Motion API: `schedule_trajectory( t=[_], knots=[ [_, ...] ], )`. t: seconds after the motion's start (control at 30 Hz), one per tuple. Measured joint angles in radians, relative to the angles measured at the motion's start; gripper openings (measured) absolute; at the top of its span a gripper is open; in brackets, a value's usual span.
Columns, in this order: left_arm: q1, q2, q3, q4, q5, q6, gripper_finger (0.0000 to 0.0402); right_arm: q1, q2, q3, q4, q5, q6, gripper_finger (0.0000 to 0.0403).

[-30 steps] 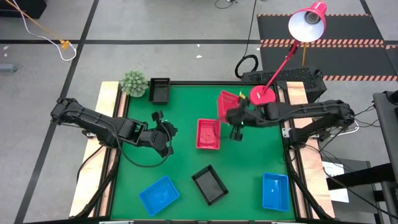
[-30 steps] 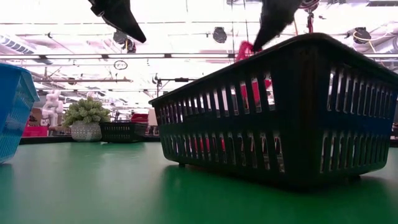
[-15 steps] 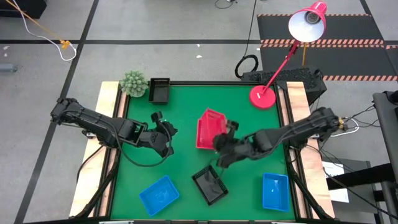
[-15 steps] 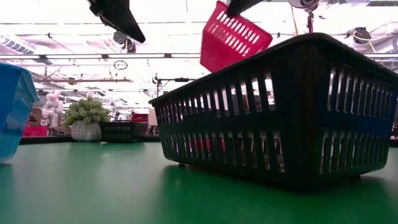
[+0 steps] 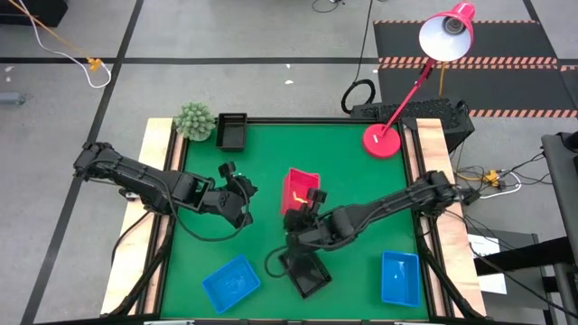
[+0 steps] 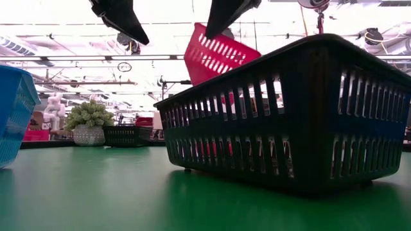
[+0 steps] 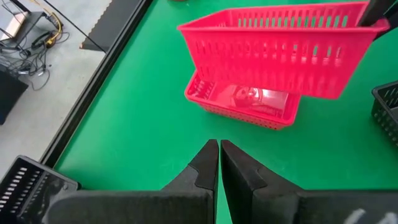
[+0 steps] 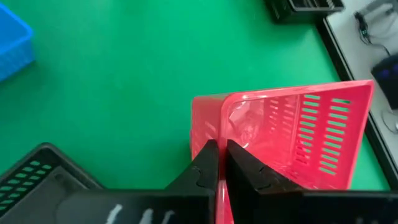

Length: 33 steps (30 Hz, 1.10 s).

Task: Stack baskets by color
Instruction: Stack the top red bin on the stacked red bins

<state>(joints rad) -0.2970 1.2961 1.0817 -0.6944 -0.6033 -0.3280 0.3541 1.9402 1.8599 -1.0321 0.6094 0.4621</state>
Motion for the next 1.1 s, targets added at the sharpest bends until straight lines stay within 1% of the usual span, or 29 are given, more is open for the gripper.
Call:
schedule_trajectory(
  t=[0.13, 0.33, 0.5, 0.83, 1.1],
  knots=[
    [0.0, 0.0, 0.0, -0.024, 0.0, -0.02, 0.0021, -0.013, 0.043, 0.032, -0.059, 0.003, 0.015, 0.0006],
    [0.0, 0.0, 0.0, -0.052, 0.0, -0.042, 0.0021, -0.04, 0.041, 0.027, -0.08, -0.003, 0.057, 0.0006],
    [0.0, 0.0, 0.0, -0.059, 0.0, -0.048, 0.0021, -0.041, 0.043, 0.024, -0.08, -0.005, 0.053, 0.0006],
    [0.0, 0.0, 0.0, -0.058, 0.0, -0.052, 0.0021, -0.055, 0.042, -0.057, -0.062, -0.008, 0.021, 0.0006],
    [0.0, 0.0, 0.0, -0.058, 0.0, -0.052, 0.0021, -0.061, 0.043, -0.095, 0.002, -0.011, -0.031, 0.0006]
  ],
)
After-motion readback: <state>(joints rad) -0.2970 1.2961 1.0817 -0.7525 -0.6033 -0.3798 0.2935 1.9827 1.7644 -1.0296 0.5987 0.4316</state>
